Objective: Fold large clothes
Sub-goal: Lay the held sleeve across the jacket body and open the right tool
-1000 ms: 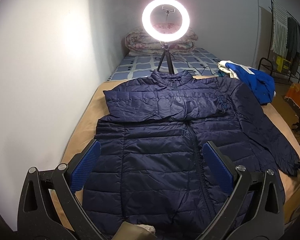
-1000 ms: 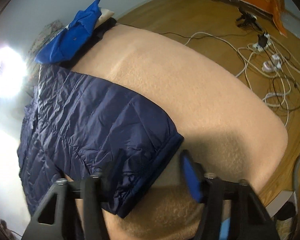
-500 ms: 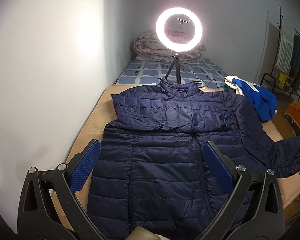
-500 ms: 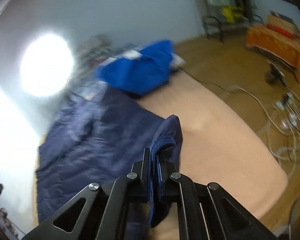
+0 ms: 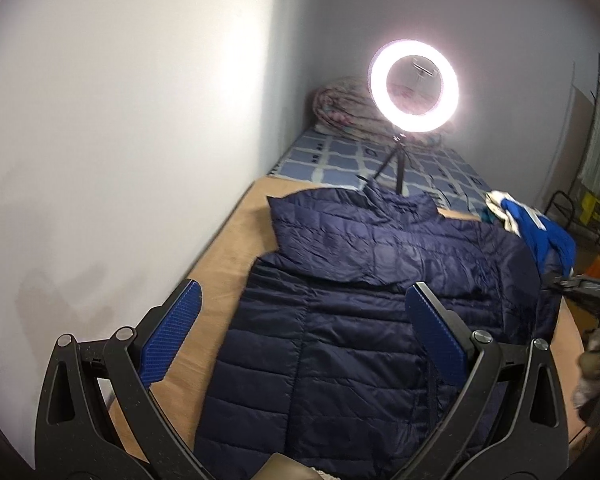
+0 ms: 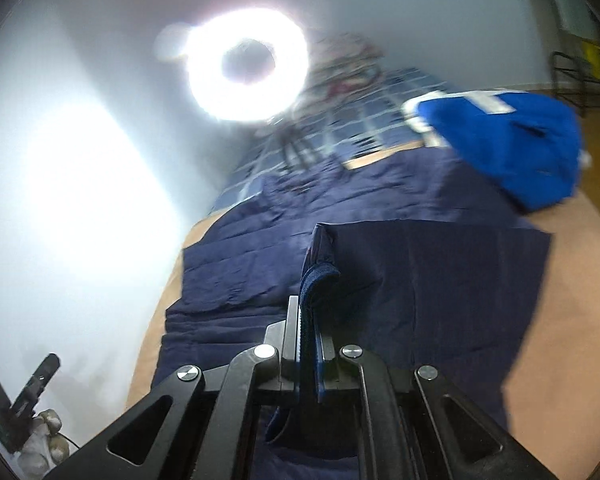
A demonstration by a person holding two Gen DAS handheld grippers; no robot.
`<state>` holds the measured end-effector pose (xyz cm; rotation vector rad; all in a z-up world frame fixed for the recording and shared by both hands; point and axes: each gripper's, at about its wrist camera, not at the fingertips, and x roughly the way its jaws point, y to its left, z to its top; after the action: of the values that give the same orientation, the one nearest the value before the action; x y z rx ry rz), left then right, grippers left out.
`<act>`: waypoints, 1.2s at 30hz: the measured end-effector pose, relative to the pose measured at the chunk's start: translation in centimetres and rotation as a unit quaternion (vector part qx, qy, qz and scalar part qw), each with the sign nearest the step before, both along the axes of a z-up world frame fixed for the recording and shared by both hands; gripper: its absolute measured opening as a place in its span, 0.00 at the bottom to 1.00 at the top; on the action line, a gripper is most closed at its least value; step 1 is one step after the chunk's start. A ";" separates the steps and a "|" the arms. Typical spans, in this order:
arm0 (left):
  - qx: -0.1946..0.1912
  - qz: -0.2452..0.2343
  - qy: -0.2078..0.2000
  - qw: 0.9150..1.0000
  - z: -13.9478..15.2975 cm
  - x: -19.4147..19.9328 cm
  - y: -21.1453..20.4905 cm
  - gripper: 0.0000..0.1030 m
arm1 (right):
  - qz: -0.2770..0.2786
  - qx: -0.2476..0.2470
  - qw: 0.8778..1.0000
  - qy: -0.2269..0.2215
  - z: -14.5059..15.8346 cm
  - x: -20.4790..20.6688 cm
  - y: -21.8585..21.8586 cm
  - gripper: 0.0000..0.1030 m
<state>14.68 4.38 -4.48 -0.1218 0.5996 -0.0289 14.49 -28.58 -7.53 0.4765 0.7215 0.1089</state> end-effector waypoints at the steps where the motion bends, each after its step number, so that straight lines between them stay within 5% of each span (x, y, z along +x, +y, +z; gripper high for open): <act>1: -0.002 0.004 0.000 1.000 0.0 0.1 0.2 1.00 | 0.011 -0.002 1.000 0.002 -0.2 1.2 1.1 0.02; 13: -0.031 0.019 0.013 0.999 0.0 0.7 1.6 1.00 | 0.084 -0.049 0.994 0.044 -5.1 13.6 10.8 0.02; 24: -0.025 0.038 0.001 0.999 0.4 0.7 2.0 1.00 | 0.151 -0.090 0.984 0.014 -4.3 23.1 19.9 0.02; 36: -0.034 0.070 0.002 0.997 0.3 1.2 3.6 1.00 | 0.165 -0.100 0.981 0.020 -7.0 31.8 22.4 0.02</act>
<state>15.92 8.00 -4.22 -0.2297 0.5940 0.0859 46.28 -6.14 -14.50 0.1638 0.8376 0.3342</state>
